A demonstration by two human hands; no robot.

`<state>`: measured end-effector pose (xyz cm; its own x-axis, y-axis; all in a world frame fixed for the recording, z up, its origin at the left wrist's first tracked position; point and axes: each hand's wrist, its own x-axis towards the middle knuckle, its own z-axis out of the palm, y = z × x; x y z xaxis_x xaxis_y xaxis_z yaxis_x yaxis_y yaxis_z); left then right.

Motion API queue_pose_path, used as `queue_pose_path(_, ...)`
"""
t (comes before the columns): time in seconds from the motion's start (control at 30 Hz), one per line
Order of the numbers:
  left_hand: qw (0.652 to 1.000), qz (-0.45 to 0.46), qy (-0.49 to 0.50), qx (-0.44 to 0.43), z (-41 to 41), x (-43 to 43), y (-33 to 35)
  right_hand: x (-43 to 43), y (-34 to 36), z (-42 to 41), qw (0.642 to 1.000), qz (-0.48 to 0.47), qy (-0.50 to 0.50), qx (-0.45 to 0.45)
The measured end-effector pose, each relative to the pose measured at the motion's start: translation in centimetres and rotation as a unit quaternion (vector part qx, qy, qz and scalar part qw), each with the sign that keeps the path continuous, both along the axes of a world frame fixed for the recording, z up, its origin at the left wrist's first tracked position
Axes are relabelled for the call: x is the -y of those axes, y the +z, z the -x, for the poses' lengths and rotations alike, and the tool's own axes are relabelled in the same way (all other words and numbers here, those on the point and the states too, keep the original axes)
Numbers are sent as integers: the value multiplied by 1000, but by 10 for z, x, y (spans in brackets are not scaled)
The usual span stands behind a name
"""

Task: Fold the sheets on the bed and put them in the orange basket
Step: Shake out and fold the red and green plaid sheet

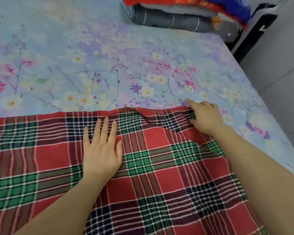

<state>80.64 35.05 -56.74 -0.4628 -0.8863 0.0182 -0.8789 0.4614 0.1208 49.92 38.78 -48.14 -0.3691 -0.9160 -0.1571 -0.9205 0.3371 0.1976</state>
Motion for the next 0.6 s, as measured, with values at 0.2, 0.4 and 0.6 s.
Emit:
queue_pose_path(0.2, 1000, 2, -1, 22, 2, 1, -1, -13, 24, 21, 992, 64, 87, -65)
queue_pose_path(0.4, 1000, 14, 0, 21, -3, 0, -4, -44, 62, 54, 986, -75, 88, -122)
queue_pose_path(0.6, 1000, 11, 5, 11, 2, -3, -3, -15, 87, 75, 974, 101, 36, -198)
